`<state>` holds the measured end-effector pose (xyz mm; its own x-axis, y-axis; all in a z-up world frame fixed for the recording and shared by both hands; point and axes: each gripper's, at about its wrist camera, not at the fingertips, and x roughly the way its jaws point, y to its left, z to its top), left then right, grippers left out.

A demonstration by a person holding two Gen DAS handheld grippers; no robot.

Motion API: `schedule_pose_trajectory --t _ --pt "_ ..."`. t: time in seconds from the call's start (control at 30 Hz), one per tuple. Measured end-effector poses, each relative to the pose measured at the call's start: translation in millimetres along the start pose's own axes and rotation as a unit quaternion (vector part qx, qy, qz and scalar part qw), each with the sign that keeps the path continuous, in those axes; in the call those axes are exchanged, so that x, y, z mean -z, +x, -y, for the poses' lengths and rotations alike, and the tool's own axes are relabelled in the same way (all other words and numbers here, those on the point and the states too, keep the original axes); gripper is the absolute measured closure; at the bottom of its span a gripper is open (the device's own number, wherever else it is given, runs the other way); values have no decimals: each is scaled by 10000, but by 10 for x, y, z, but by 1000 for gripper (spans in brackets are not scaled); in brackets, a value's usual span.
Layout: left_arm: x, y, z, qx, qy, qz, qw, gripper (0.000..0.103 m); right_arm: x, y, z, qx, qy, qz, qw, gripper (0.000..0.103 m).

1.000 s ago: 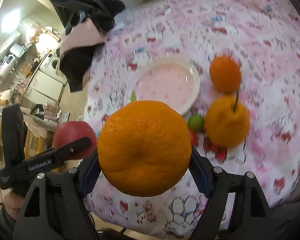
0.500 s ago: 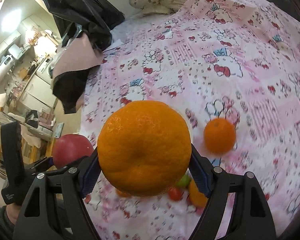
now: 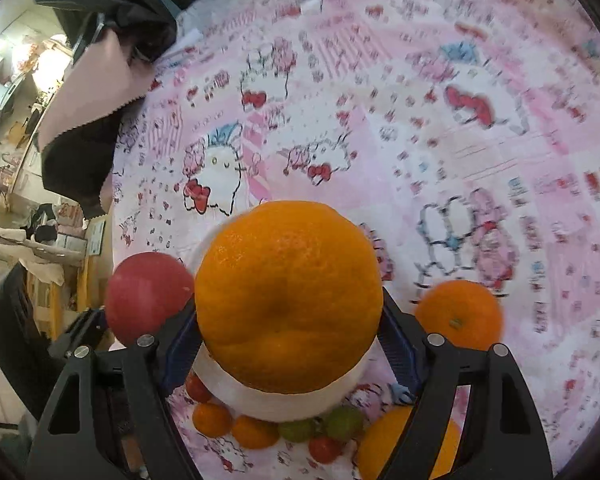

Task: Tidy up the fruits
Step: 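Place the apple on the pink plate with the left gripper while the right gripper sets the orange beside it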

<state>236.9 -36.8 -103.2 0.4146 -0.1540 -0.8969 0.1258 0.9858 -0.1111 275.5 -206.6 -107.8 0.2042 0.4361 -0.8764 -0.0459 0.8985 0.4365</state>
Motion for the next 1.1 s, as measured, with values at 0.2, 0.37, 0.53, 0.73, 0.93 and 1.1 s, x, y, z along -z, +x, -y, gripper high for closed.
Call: schedule_pose_trajectory --t 0.2,0.37,0.53,0.73,0.93,1.1 --pt "-44 272 53 -50 163 -29 9999 22 -94 378 4 -19 259 -425 9988 21" --pt "-86 350 39 -96 147 -39 9998 22 -151 518 54 12 498 -463 9977 21" --pt "-112 475 23 -88 143 -206 9996 22 -187 541 58 -22 570 -441 9974 19" --pt "-76 499 85 -183 342 -280 9989 22 -188 487 73 -58 505 -354 9981 17" --pt "-26 472 95 -263 317 -424 9983 21 -168 462 71 -69 467 -310 9984 17" --pt "17 431 80 -278 294 -396 9984 21 -157 431 57 -70 438 -284 9986 17"
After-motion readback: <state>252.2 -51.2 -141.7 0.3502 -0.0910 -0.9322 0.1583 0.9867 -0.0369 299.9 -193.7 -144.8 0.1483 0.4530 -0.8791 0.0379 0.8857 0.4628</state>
